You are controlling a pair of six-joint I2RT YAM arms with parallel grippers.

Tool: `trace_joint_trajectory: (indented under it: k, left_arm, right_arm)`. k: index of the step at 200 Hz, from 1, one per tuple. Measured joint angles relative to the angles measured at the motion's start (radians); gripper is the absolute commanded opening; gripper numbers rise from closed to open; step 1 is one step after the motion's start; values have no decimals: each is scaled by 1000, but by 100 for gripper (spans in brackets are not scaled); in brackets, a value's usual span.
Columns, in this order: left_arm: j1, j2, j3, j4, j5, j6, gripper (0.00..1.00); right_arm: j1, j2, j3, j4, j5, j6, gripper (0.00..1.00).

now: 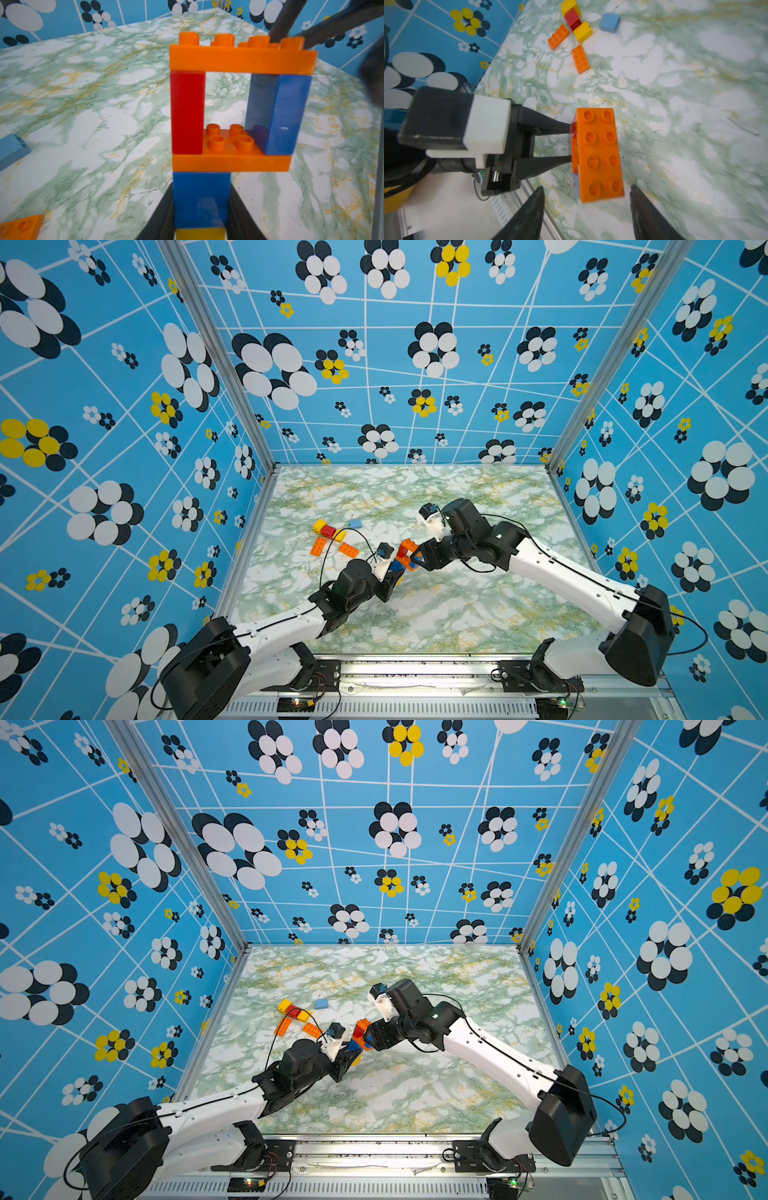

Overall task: Assemble the letter p with lego
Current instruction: Place the lego brick at the center of the board.

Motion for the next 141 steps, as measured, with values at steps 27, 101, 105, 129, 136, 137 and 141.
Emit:
trace_joint_trajectory:
  k: [27,101,105,129,136,137,141]
  left_arm:
    - [0,146,169,-107,-45,-27,29]
    - [87,646,754,-473,-154,-243,27]
    - [97,666,783,-495,-157,-256,27]
    - [158,790,974,-638,-180,-325,27]
    - [173,827,1035,-685,-188,-335,27]
    - [176,836,1048,-694,-190,-339,27]
    - [182,853,1080,-718,-193,-343,27]
  right_arm:
    - [-87,-152,-45,2,132,1,67]
    - [-128,-590,-297,3,431,23,64]
    - [-128,-605,-312,3,431,24,64]
    - [-128,-664,-401,-1,425,47,63]
    - [-128,-678,-426,-3,420,57,63]
    - [-128,-679,-429,-3,420,58,63]
    - [-128,-684,-441,-3,417,63,63]
